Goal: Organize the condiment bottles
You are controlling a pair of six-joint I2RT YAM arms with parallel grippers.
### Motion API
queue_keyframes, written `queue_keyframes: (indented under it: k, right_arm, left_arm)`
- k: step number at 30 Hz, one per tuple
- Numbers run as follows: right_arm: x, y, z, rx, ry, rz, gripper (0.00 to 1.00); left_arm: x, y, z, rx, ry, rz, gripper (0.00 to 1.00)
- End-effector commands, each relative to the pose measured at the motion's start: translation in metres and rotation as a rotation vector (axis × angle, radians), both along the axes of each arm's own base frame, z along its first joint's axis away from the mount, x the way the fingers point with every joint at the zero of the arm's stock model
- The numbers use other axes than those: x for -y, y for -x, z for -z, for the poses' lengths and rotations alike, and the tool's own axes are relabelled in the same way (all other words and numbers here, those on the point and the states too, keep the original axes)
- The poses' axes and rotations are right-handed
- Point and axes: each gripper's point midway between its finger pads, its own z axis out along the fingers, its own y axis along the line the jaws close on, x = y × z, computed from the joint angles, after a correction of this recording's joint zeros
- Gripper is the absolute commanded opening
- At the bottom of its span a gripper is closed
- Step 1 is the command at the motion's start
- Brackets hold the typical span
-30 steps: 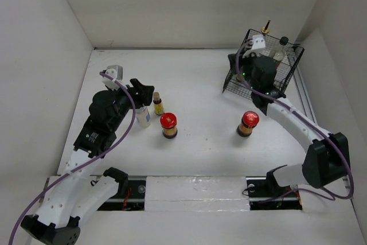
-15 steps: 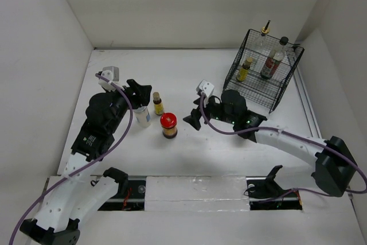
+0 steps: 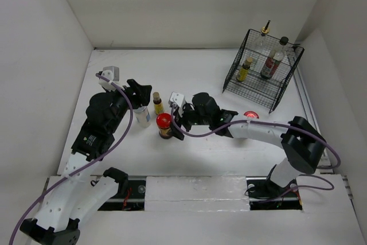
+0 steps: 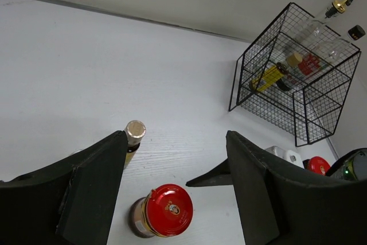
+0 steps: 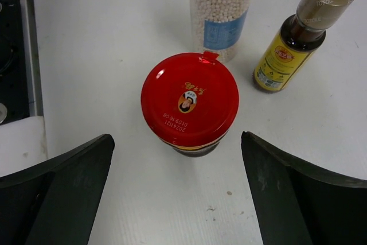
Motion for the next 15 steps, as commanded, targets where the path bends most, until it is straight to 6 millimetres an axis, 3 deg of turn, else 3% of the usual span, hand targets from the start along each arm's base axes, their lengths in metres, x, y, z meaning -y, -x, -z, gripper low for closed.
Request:
queue_keyframes:
  k: [1,6,15]
  right_arm:
    - [-0.02,-0.014,-0.033,0.083,-0.106,0.005,0.97]
    - [-0.028,-0.026,-0.012,0.05,-0.106,0.053,0.95]
    - [-0.046,-0.029,-0.02,0.05,-0.192,0.094,0.94]
  left_arm:
    - [0.001,-0.001,-0.006,0.032,0.0,0.007,0.65]
    - [0.001,-0.003,-0.004,0.024,-0.004,0.008,0.65]
    - [0.003,-0.003,-0.006,0.032,0.001,0.017,0.65]
